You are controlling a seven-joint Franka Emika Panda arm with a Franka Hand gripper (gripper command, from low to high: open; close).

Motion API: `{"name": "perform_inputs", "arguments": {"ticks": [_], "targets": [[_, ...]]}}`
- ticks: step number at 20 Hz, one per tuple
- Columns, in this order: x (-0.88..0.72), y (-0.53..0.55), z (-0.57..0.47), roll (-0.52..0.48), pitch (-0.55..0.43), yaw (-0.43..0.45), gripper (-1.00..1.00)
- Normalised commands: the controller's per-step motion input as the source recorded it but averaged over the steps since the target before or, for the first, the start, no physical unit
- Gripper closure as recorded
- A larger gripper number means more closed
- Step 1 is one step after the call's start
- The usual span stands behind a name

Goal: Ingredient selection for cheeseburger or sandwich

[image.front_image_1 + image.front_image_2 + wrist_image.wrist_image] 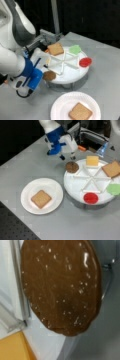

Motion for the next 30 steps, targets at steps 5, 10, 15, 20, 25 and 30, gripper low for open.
{"name": "perform_inputs", "arguments": {"ticks": [5, 10, 15, 20, 25, 30], "targets": [[0.03, -0.12, -0.13, 0.338, -0.112, -0.024, -1.0], [0.02, -0.09, -0.16, 0.315, -0.147, -0.035, -1.0], [-0.03, -0.06, -0.13, 0.265, -0.111, -0.046, -1.0], [-0.03, -0.04, -0.1, 0.249, -0.105, -0.066, -1.0], [-0.01, -0.03, -0.11, 0.256, -0.106, -0.062, -1.0], [-0.02, -0.06, -0.12, 0.332, -0.098, -0.011, -1.0]]}}
